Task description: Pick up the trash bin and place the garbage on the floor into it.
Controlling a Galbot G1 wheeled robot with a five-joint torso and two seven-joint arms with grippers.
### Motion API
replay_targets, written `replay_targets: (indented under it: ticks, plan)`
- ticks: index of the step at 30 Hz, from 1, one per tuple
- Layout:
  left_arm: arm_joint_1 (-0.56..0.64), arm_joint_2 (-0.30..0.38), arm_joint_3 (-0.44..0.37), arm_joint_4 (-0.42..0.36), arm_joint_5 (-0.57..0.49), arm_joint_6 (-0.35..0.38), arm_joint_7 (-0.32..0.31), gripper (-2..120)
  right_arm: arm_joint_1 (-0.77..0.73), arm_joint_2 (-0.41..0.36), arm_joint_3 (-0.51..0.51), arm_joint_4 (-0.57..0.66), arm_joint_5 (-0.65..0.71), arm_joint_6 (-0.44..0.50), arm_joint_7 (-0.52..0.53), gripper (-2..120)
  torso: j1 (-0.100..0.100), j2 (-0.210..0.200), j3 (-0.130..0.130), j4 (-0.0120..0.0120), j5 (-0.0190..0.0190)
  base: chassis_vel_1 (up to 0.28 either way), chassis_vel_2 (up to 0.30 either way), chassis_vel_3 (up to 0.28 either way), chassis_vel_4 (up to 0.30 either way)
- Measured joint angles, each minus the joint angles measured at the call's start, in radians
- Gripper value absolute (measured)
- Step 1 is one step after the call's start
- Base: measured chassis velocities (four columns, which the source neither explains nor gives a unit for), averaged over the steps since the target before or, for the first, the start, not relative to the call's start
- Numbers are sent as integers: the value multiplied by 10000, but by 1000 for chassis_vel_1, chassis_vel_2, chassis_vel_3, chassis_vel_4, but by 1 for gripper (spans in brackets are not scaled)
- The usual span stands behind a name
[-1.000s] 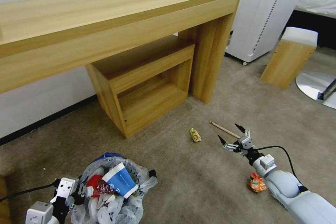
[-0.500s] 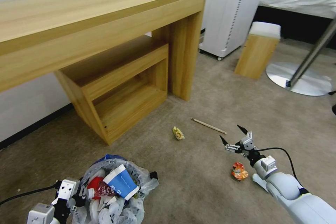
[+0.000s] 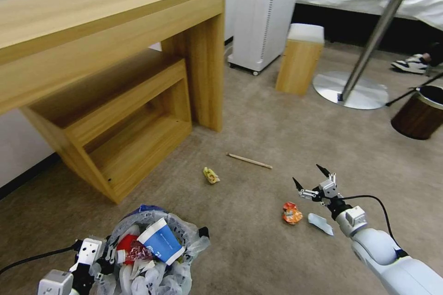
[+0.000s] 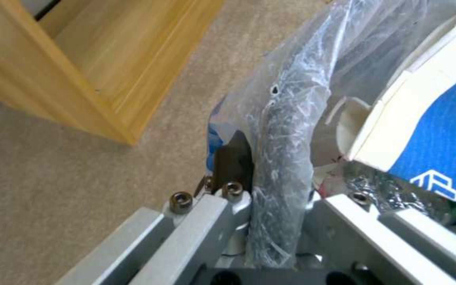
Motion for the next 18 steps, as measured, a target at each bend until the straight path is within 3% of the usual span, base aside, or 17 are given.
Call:
replay_targets:
  ticks: [7,18]
  plan:
    - [-1,33,90,-68,-194,-4,-187,0,214,117,-132,85,110,791,421,100,0,0,0,6,0,-6,-4,-7,-6]
    - [168,5,168,-200,-314,-1,-264,0,-28,245,-5,745,7,1057,1053,100,-1,0,0,5,0,0,0,0,0]
